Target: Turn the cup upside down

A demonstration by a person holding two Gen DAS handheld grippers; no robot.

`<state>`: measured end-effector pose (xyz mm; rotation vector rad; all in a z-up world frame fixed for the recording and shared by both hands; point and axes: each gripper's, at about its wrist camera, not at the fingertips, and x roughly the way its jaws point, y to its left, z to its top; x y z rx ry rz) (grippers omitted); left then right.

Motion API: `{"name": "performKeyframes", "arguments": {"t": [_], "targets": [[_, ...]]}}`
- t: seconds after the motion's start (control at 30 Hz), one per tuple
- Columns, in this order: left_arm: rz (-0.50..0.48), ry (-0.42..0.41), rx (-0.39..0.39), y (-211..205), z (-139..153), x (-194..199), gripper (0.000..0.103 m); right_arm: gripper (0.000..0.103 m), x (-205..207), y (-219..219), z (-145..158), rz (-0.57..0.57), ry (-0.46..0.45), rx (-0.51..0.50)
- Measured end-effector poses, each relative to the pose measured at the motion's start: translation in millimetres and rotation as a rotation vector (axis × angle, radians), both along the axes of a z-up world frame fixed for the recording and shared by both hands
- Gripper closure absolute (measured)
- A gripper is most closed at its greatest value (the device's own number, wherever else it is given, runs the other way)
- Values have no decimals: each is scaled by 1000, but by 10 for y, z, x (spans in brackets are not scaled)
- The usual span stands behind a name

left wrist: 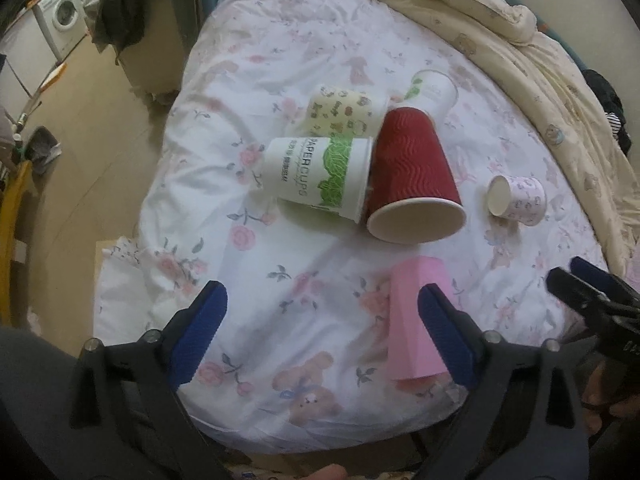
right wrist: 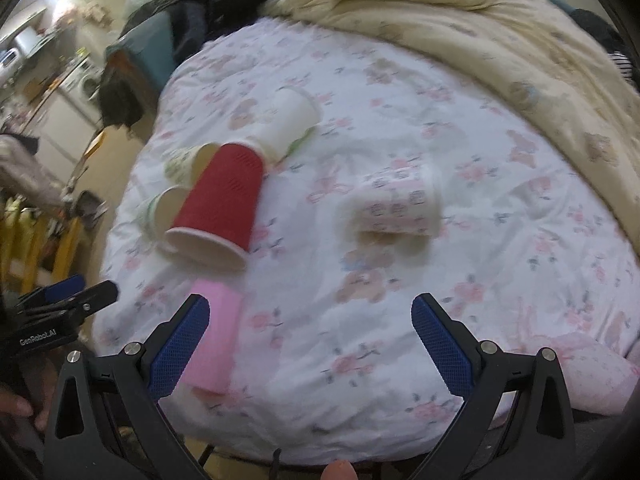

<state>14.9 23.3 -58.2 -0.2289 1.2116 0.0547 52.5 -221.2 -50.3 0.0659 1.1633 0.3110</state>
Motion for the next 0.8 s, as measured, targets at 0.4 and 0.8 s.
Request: {"name": "performKeyframes", "arguments": {"t": [0.4,0.8], "targets": [[101,-11,40,239,43,-31,8,0,188,477,-390,108,296,109],[103,-10,59,248,54,-30,8,18,352,898,-806,175,489,139]]}}
